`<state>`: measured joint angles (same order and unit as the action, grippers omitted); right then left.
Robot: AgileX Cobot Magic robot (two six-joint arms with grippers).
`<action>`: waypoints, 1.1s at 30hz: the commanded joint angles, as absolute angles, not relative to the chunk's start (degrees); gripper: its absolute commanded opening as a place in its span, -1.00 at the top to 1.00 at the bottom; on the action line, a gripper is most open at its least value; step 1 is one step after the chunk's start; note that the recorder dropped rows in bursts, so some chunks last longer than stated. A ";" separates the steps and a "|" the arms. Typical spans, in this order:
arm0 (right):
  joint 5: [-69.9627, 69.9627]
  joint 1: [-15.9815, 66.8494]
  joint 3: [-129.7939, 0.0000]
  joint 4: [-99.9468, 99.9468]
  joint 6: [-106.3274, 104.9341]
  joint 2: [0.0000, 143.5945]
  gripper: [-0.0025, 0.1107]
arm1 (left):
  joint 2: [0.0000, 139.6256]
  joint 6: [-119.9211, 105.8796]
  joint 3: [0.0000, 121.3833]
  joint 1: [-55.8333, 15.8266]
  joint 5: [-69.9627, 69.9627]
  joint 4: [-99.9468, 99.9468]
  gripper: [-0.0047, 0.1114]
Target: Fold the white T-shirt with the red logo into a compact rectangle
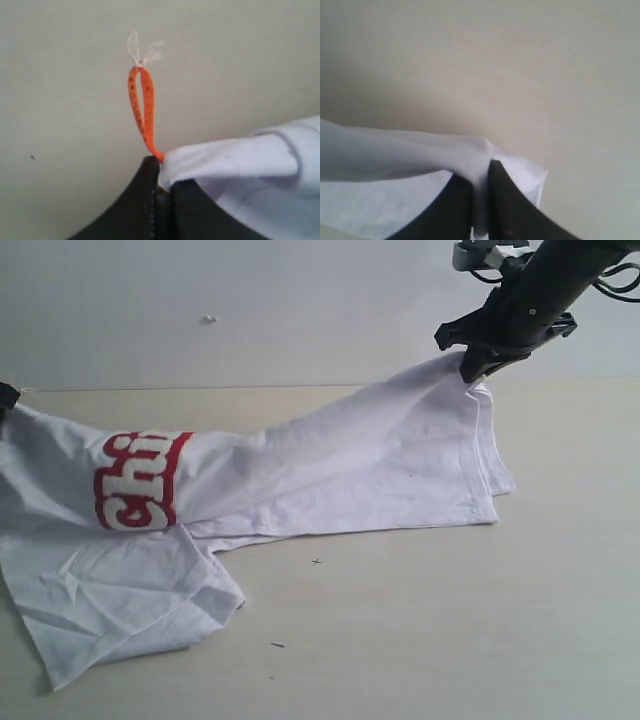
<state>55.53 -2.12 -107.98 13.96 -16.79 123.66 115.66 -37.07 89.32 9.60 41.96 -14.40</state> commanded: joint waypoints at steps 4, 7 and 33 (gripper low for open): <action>49.49 -3.13 -113.77 12.84 -17.74 133.19 0.96 | 120.74 -37.30 89.65 9.77 25.13 -14.03 0.92; 45.31 -3.01 -114.22 12.84 -18.36 134.75 0.96 | 122.60 -37.30 89.65 9.77 21.79 -14.03 0.91; 59.99 -19.04 -121.02 62.12 -13.18 135.96 -0.11 | 125.57 -43.07 91.31 10.84 39.10 -19.16 0.57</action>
<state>58.86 -16.97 -120.67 57.61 -14.11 135.99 125.75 -43.05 91.03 10.65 38.30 -18.62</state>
